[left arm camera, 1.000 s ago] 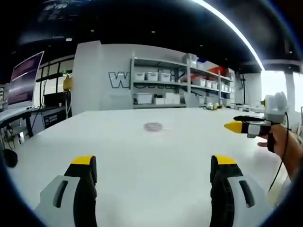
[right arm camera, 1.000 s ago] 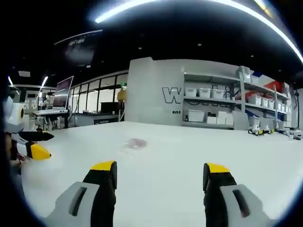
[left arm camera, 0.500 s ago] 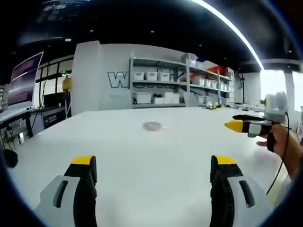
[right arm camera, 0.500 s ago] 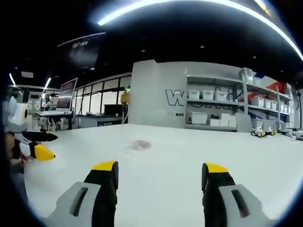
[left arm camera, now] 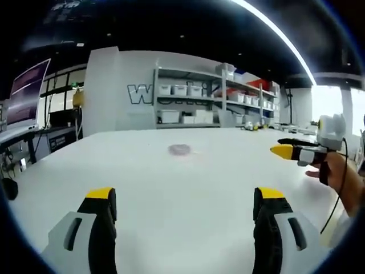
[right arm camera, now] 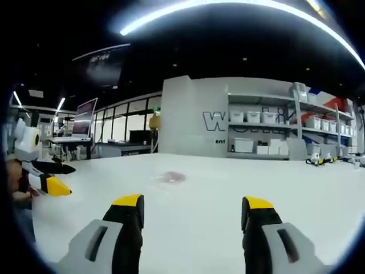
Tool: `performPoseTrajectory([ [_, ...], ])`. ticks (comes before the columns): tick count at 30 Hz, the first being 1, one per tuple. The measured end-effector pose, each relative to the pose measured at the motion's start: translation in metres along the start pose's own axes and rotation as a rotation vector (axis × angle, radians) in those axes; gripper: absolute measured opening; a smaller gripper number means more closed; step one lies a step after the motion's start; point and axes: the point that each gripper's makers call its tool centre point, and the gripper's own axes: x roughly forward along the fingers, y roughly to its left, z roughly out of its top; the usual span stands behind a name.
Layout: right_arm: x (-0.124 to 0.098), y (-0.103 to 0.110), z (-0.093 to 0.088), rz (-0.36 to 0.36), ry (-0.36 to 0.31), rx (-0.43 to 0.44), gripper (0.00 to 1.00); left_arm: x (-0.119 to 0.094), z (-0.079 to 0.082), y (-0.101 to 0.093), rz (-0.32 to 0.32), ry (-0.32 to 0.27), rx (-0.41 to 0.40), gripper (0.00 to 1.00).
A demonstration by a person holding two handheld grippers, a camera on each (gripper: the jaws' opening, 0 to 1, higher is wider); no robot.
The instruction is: Open the resealable bag by pulling the two sides of the seal apart until the entire bag opening is separated and visibly accessible.
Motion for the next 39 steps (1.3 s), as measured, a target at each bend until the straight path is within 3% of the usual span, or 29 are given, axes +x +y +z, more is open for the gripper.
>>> performPoseTrajectory([
  [39,0.0078,0.0051,-0.0017,0.029,0.01,-0.01,0.64,-0.0005,0.0019,0.0021,-0.002,-0.003,-0.003,1.0],
])
